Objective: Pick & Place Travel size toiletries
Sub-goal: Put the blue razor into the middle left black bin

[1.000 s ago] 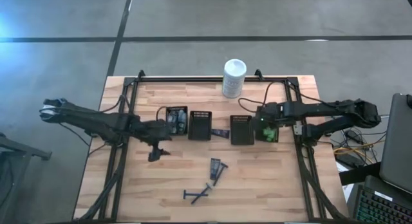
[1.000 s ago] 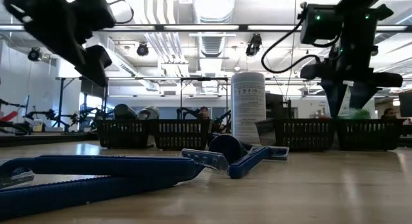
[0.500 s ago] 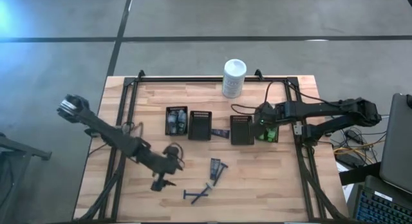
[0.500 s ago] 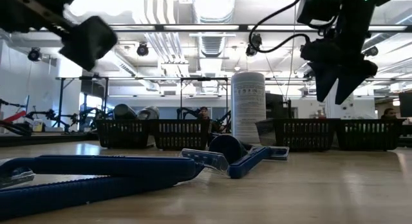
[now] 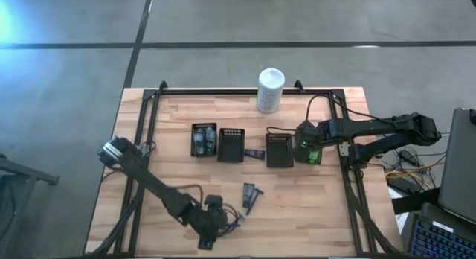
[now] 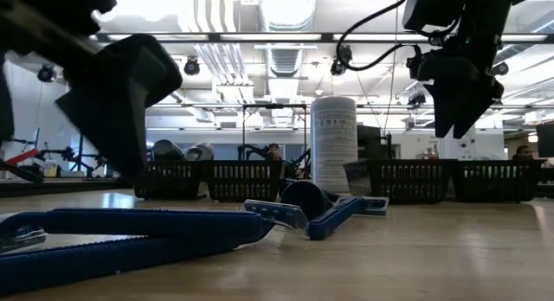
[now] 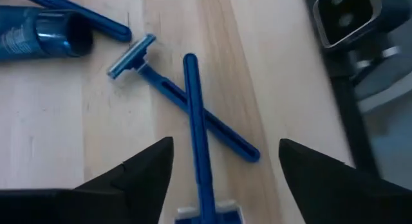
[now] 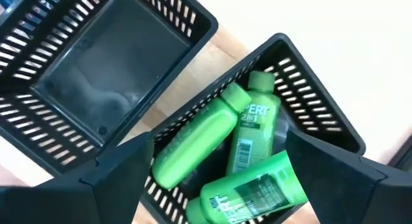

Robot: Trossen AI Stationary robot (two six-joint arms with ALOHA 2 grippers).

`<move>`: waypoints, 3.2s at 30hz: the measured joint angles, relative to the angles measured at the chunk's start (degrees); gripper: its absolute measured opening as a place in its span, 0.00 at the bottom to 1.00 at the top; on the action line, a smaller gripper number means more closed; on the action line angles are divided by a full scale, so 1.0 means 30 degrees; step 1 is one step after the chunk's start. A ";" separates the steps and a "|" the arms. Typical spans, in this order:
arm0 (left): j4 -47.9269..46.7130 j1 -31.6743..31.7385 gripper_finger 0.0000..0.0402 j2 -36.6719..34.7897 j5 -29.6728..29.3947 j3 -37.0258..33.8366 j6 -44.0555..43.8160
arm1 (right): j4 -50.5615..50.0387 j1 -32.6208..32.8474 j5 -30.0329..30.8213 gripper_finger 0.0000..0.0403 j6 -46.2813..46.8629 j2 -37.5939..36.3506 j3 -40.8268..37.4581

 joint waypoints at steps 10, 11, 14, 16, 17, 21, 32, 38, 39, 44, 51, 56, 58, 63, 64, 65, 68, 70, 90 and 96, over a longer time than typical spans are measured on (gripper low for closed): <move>-0.1481 -0.0248 0.49 0.1829 -0.1678 0.0498 -0.1247 | -0.0087 0.0000 0.0171 0.77 -0.1056 -0.0098 -0.0065; -0.1517 -0.0234 0.45 0.1888 -0.1654 0.0505 -0.1227 | -0.0076 0.0000 0.0270 0.76 -0.1102 -0.0098 -0.0079; -0.1568 -0.0027 0.31 0.1895 -0.1281 0.0513 -0.1293 | -0.0132 0.0000 0.0378 0.73 -0.1111 -0.0098 -0.0095; -0.1753 0.0249 0.19 0.1708 -0.0989 0.0491 -0.1778 | -0.0138 0.0000 0.0375 0.72 -0.1110 -0.0098 -0.0095; -0.1934 0.0438 0.13 0.1520 -0.0730 0.0479 -0.1978 | -0.0143 0.0000 0.0358 0.71 -0.1102 -0.0143 -0.0095; -0.4097 0.1425 0.08 0.0296 0.0174 0.0372 -0.2908 | -0.0232 0.0000 0.0232 0.67 -0.0665 -0.0705 0.0085; -0.5707 0.9307 0.08 -0.5459 -0.3683 -0.0121 -0.8787 | -0.0531 0.0000 0.0589 0.57 0.3484 -0.3965 0.0125; -0.4539 1.3449 0.08 -0.6028 -0.2836 -0.1348 -1.1331 | -0.0475 0.0007 0.0866 0.56 0.4359 -0.4099 -0.0175; -0.4278 1.3896 0.08 -0.5911 -0.2203 -0.1474 -1.1215 | -0.0444 0.0007 0.0866 0.56 0.4355 -0.3991 -0.0175; -0.3725 1.4646 0.18 -0.4977 0.0402 -0.1833 -1.1189 | -0.0430 0.0008 0.0859 0.60 0.4271 -0.3363 -0.0175; -0.3715 1.4570 0.50 -0.4761 0.1155 -0.1811 -1.2060 | -0.0234 0.0008 0.0539 0.68 0.2561 -0.2698 -0.0182; -0.3828 1.4105 0.62 -0.5400 0.1483 -0.1170 -0.9638 | 0.1522 0.0425 -0.0507 0.72 -0.0085 -0.2099 -0.0189; -0.4279 1.3754 0.63 -0.5689 0.1561 -0.1007 -0.8480 | 0.1590 0.0590 -0.0542 0.74 -0.0612 -0.1794 -0.0189; -0.4730 1.2404 0.63 -0.5820 0.4064 -0.1090 -0.6709 | 0.1304 0.0601 -0.0540 0.78 -0.0655 -0.1401 -0.0189; -0.4693 1.1894 0.63 -0.5713 0.4771 -0.1086 -0.6241 | 0.1283 0.0605 -0.0540 0.79 -0.0658 -0.1388 -0.0189; -0.4696 1.1291 0.63 -0.5606 0.5218 -0.1083 -0.5876 | 0.1233 0.0605 -0.0547 0.79 -0.0658 -0.1388 -0.0189; -0.4754 0.9351 0.63 -0.5074 0.4823 -0.1090 -0.5319 | 0.1167 0.0605 -0.0549 0.82 -0.0658 -0.1441 -0.0189; -0.4828 0.8218 0.63 -0.4815 0.3622 -0.1090 -0.5779 | 0.1128 0.0605 -0.0613 0.84 -0.0644 -0.1513 -0.0189; -0.6498 0.2388 0.63 0.2463 0.0734 0.4857 -0.8911 | 0.0621 0.0639 -0.0671 0.85 -0.1241 -0.1555 -0.0204; -0.6629 0.2280 0.63 0.4366 -0.0031 0.6724 -0.9356 | 0.0344 0.0634 -0.0664 0.83 -0.1862 -0.1555 -0.0211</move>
